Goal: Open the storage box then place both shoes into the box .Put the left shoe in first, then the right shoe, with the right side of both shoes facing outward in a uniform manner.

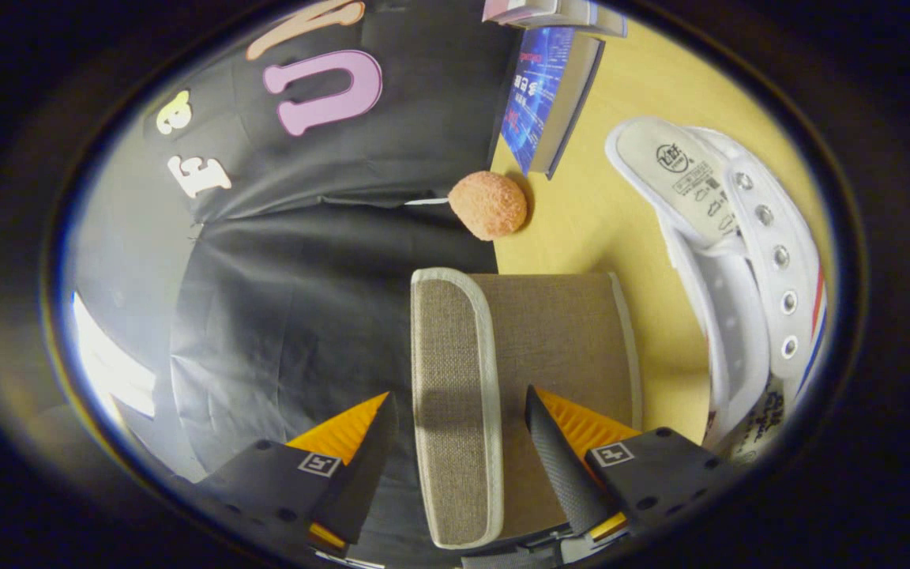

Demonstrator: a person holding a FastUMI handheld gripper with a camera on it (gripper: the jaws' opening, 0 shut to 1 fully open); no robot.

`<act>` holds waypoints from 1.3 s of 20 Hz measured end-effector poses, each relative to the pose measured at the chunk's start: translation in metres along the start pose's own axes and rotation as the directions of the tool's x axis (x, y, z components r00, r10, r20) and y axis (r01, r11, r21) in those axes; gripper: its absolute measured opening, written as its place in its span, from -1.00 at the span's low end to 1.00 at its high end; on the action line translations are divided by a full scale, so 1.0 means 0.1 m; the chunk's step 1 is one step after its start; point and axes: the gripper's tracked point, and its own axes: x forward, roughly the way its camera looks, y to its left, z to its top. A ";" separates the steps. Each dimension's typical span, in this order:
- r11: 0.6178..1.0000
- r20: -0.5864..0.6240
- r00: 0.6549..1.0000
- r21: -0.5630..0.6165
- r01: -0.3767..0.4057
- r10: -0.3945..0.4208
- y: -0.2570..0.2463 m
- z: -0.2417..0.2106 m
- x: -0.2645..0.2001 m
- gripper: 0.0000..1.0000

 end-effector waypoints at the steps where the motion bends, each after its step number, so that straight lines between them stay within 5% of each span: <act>1: 1.000 -0.012 1.000 0.013 -0.022 0.022 0.07 -0.03 -0.03 0.94; 11: 0.993 -0.070 0.991 -0.018 -0.118 0.117 0.50 -0.14 -0.39 0.92; 13: 0.994 -0.054 0.993 -0.036 -0.106 0.104 0.53 -0.14 -0.39 0.70; 16: 0.997 -0.100 0.994 -0.046 -0.058 0.053 0.39 -0.25 -0.36 0.37; 26: 0.987 -0.302 0.943 -0.125 0.104 -0.138 -0.01 -0.97 -0.23 -0.06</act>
